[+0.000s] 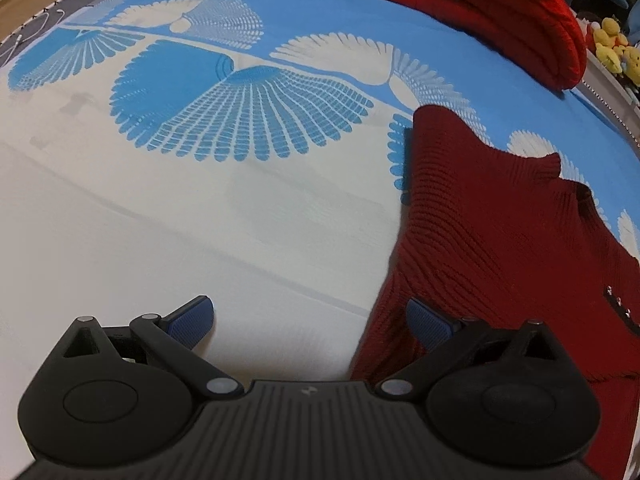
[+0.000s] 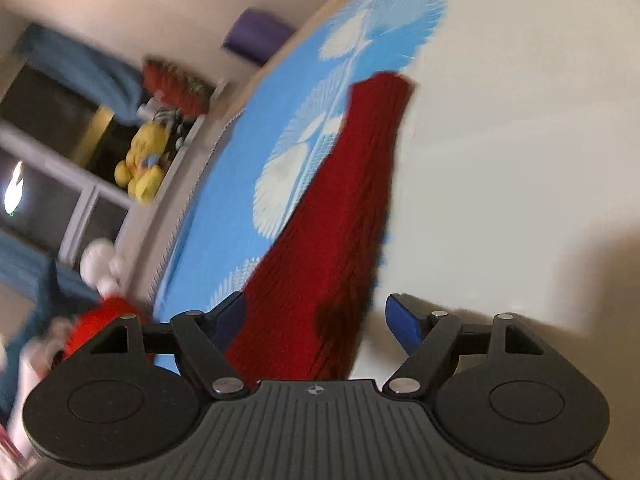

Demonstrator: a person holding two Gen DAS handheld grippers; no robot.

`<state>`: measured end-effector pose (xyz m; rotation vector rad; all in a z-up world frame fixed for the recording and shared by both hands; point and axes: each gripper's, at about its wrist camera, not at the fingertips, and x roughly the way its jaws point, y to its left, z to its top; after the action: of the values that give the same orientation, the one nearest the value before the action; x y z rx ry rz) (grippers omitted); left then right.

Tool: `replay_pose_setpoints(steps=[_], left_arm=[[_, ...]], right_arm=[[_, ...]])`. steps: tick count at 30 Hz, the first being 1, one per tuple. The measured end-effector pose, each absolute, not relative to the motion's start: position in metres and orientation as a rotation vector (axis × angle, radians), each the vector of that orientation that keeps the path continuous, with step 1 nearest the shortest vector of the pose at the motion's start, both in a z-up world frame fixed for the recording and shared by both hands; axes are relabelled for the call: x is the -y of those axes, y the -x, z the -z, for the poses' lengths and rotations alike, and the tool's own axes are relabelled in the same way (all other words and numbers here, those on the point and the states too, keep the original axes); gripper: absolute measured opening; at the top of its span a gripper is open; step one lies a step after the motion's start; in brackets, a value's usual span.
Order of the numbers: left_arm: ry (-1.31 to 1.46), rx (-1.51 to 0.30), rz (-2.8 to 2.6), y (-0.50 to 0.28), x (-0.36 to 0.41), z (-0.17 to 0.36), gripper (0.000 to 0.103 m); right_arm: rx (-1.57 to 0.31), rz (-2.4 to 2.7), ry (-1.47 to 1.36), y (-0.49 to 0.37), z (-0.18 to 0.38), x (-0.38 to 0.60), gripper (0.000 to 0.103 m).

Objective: Fold small clothes

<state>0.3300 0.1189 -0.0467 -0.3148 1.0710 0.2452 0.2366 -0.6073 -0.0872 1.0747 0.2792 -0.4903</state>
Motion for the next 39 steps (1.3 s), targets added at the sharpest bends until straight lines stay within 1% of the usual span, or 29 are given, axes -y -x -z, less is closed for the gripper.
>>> replay_pose_setpoints(steps=[1, 3, 4, 5, 6, 8, 12, 13, 16, 17, 20, 23, 24, 26, 27, 28, 29, 30, 31, 32, 33, 34, 36, 39], left_arm=[[0.324, -1.075, -0.247, -0.331, -0.117, 0.048, 0.103], [0.344, -1.082, -0.244, -0.334, -0.114, 0.051, 0.103], [0.35, -1.082, -0.243, -0.334, -0.112, 0.051, 0.103], [0.347, -1.08, -0.243, -0.335, -0.11, 0.051, 0.103], [0.339, -1.075, -0.243, -0.334, -0.109, 0.049, 0.103], [0.34, -1.064, -0.244, -0.333, -0.111, 0.046, 0.103], [0.39, -1.057, -0.271, -0.331, -0.122, 0.038, 0.103], [0.404, -1.062, -0.279, -0.33, -0.125, 0.037, 0.103], [0.424, -1.065, -0.287, -0.327, -0.132, 0.031, 0.103], [0.424, -1.063, -0.287, -0.325, -0.135, 0.028, 0.103], [0.433, -1.052, -0.284, -0.32, -0.145, 0.021, 0.103], [0.443, -1.046, -0.294, -0.316, -0.156, 0.016, 0.103], [0.451, -1.044, -0.299, -0.315, -0.16, 0.015, 0.103], [0.463, -1.045, -0.305, -0.313, -0.165, 0.015, 0.103], [0.459, -1.051, -0.302, -0.314, -0.164, 0.017, 0.103], [0.451, -1.061, -0.296, -0.315, -0.163, 0.02, 0.103], [0.446, -1.071, -0.294, -0.315, -0.162, 0.022, 0.103], [0.449, -1.079, -0.289, -0.314, -0.162, 0.023, 0.103], [0.463, -1.083, -0.279, -0.314, -0.162, 0.023, 0.103], [0.475, -1.083, -0.267, -0.313, -0.162, 0.023, 0.103], [0.482, -1.081, -0.253, -0.312, -0.161, 0.022, 0.103], [0.485, -1.074, -0.241, -0.312, -0.161, 0.02, 0.103], [0.49, -1.056, -0.224, -0.311, -0.159, 0.016, 0.103], [0.528, -1.034, -0.198, -0.312, -0.157, 0.012, 0.103]], right_arm=[[-0.274, 0.497, -1.014, -0.243, 0.086, 0.604, 0.085], [-0.263, 0.526, -0.937, -0.255, 0.084, 0.598, 0.086], [-0.243, 0.545, -0.931, -0.257, 0.085, 0.596, 0.067], [-0.239, 0.563, -0.937, -0.26, 0.086, 0.596, 0.034], [-0.25, 0.586, -0.941, -0.26, 0.088, 0.598, 0.009], [-0.181, 0.695, -0.935, -0.249, 0.08, 0.594, 0.01], [-0.178, 0.759, -0.883, -0.244, 0.046, 0.589, 0.009], [-0.199, 0.78, -0.866, -0.244, 0.042, 0.587, 0.009], [-0.34, 0.88, -0.817, -0.251, 0.04, 0.578, 0.01], [-0.35, 0.888, -0.774, -0.252, 0.035, 0.569, 0.01], [-0.298, 0.811, -0.399, -0.264, -0.009, 0.503, 0.009], [-0.197, 0.562, -0.079, -0.271, -0.057, 0.399, 0.01], [-0.177, 0.474, 0.007, -0.27, -0.063, 0.365, 0.011], [-0.171, 0.215, 0.259, -0.262, -0.06, 0.272, 0.013], [-0.199, 0.085, 0.379, -0.255, -0.048, 0.233, 0.017], [-0.251, -0.061, 0.516, -0.245, -0.027, 0.191, 0.026], [-0.312, -0.184, 0.636, -0.234, -0.002, 0.157, 0.031], [-0.363, -0.265, 0.725, -0.222, 0.021, 0.135, 0.04], [-0.397, -0.319, 0.803, -0.213, 0.038, 0.122, 0.051], [-0.415, -0.351, 0.891, -0.201, 0.055, 0.113, 0.057], [-0.422, -0.353, 0.947, -0.193, 0.063, 0.112, 0.069], [-0.424, -0.342, 0.967, -0.189, 0.063, 0.115, 0.075], [-0.442, -0.297, 0.928, -0.187, 0.049, 0.125, 0.079], [-0.492, -0.194, 0.782, -0.193, 0.017, 0.154, 0.082]])
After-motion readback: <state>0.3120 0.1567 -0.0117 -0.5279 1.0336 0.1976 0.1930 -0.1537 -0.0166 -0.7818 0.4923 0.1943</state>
